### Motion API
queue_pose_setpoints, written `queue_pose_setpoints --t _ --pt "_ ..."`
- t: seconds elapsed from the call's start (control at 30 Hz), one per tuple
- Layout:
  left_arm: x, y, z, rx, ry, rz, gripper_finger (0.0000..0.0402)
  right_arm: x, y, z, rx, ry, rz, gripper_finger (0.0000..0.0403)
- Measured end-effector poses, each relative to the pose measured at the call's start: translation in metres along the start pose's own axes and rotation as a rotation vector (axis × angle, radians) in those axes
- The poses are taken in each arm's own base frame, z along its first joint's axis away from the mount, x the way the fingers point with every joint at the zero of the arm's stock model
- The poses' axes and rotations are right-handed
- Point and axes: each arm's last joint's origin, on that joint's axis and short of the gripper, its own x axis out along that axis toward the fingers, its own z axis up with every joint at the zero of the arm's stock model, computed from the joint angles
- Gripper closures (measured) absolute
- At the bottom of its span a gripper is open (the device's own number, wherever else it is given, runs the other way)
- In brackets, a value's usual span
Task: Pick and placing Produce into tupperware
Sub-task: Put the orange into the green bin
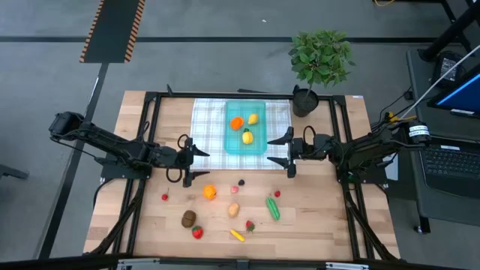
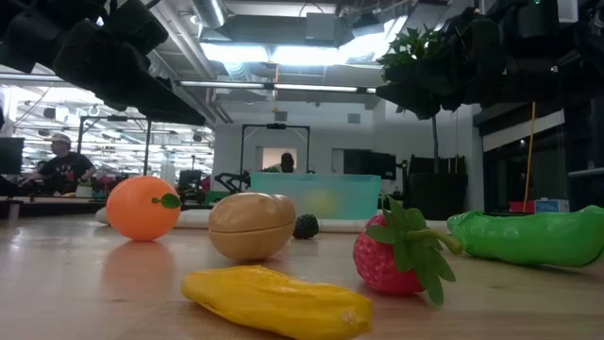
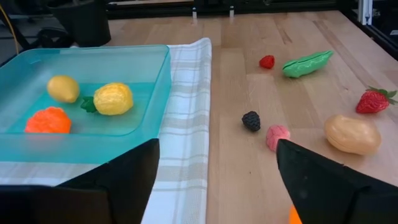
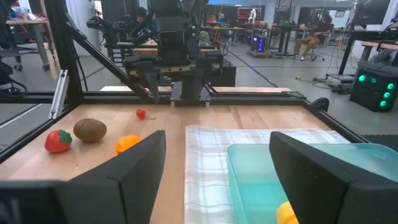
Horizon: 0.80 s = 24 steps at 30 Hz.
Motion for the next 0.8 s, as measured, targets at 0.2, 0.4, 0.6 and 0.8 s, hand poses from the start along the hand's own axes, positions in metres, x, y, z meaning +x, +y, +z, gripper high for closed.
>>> queue_pose_setpoints --t 0.2,0.4,0.6,0.8 --pt "0.000 -0.001 0.006 -0.189 0.040 0.005 0.0083 0.000 0.000 0.000 0.026 0.000 0.000 0.0115" --pt "-0.009 -0.014 0.029 -0.220 0.111 0.061 0.0084 0.000 0.000 -0.001 0.035 0.006 0.000 0.0115" --pt "-0.024 -0.036 0.049 -0.241 0.116 0.136 0.0081 0.000 0.000 -0.002 0.041 0.015 0.000 0.0115" --pt "-0.023 -0.070 0.049 -0.262 0.120 0.158 0.0087 0.000 0.000 -0.002 0.063 0.023 0.001 0.0115"
